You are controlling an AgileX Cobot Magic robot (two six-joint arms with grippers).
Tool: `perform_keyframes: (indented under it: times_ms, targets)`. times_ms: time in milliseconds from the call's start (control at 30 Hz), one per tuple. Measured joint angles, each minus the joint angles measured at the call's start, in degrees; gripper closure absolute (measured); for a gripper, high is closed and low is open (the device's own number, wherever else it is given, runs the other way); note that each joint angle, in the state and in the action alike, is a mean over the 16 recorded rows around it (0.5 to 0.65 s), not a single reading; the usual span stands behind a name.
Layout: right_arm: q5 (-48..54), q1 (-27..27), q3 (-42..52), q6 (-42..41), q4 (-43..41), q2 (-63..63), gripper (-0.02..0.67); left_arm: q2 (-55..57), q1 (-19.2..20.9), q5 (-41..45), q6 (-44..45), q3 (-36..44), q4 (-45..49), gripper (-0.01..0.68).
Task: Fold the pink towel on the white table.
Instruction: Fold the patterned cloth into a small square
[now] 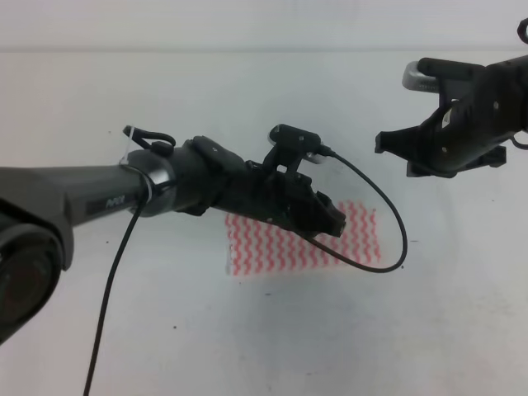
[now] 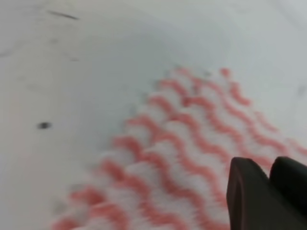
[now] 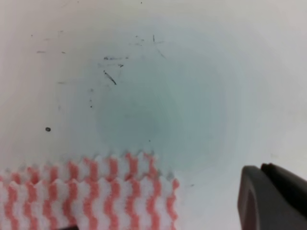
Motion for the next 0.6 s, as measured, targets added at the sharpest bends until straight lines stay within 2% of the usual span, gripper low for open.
perform_keyframes:
  times_ms: [600]
  targets:
    - [0.44, 0.0, 0.02, -0.15, 0.4, -0.03, 0.667, 0.45, 0.05, -5.87, -0.23, -0.85, 3.72, 0.597]
